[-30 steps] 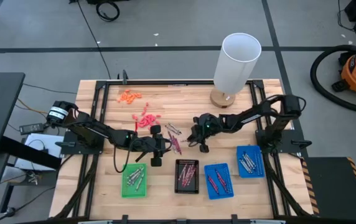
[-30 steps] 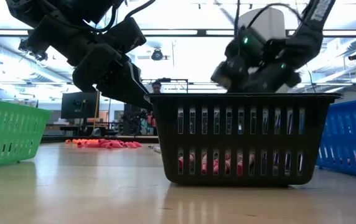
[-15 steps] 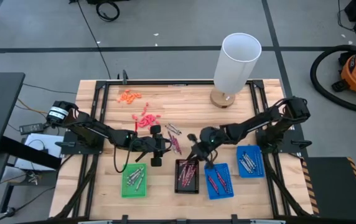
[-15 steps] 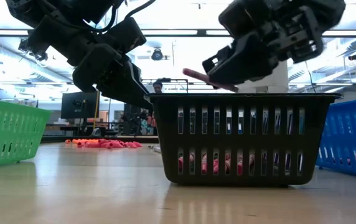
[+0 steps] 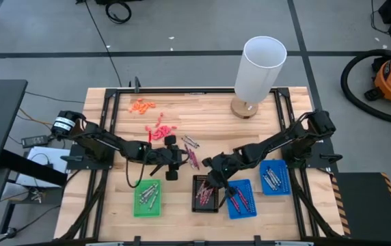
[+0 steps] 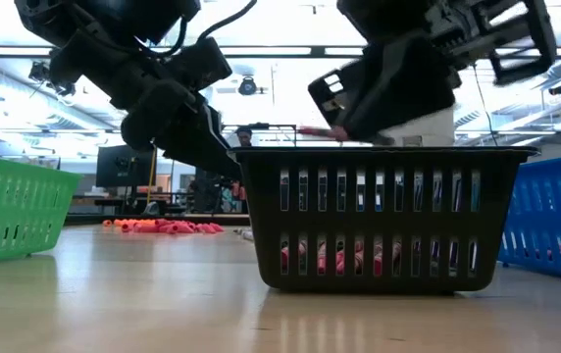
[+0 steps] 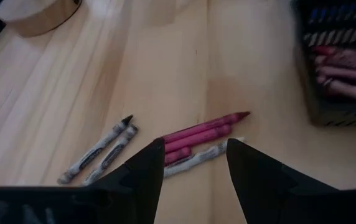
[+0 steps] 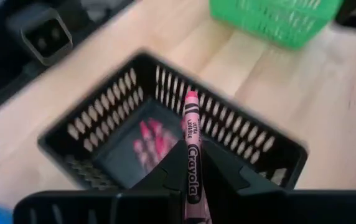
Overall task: Sort crayons
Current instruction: Put the pink crayon into the black bin, then put the black crayon into the right blue bin
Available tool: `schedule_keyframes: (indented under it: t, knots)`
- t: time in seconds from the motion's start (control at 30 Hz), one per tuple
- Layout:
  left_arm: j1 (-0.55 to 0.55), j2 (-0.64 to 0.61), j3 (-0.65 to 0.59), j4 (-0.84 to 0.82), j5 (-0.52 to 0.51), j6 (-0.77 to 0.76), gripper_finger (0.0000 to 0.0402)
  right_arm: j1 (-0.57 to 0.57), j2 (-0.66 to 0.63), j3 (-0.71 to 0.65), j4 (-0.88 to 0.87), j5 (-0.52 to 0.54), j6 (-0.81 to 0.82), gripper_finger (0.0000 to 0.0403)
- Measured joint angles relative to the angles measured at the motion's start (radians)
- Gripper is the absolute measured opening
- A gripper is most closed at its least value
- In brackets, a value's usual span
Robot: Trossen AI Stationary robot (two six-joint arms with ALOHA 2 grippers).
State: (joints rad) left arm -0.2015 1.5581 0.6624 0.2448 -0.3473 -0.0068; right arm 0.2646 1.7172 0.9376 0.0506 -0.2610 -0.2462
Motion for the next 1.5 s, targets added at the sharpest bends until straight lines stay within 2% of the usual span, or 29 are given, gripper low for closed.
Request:
schedule_keyframes:
  t: [0.3, 0.5, 0.6, 0.8, 1.03, 1.23, 1.5]
  knots:
    - [0.053, 0.0, 0.0, -0.011, 0.016, 0.138, 0.0185, 0.026, 0.052, -0.001, 0.004, 0.062, 0.019, 0.0063]
    - [0.129, 0.0, 0.015, -0.042, 0.145, 0.158, 0.0185, 0.027, 0.06, -0.001, 0.006, 0.072, 0.043, 0.0105]
    - [0.168, 0.0, 0.034, -0.09, 0.152, 0.186, 0.0185, 0.027, 0.038, -0.001, -0.021, 0.117, 0.034, 0.0116]
    - [0.257, 0.019, 0.068, -0.135, 0.235, 0.214, 0.0185, 0.027, -0.026, -0.001, -0.061, 0.204, 0.002, 0.0114]
    - [0.296, 0.086, 0.105, -0.143, 0.266, 0.284, 0.0183, 0.029, -0.113, -0.002, -0.141, 0.367, -0.017, 0.0109]
    - [0.33, 0.162, 0.167, -0.172, 0.291, 0.312, 0.0165, 0.029, -0.157, -0.026, -0.123, 0.373, -0.016, 0.0109]
    - [0.364, 0.227, 0.216, -0.182, 0.324, 0.37, 0.0146, 0.029, -0.148, -0.055, -0.094, 0.375, 0.009, 0.0109]
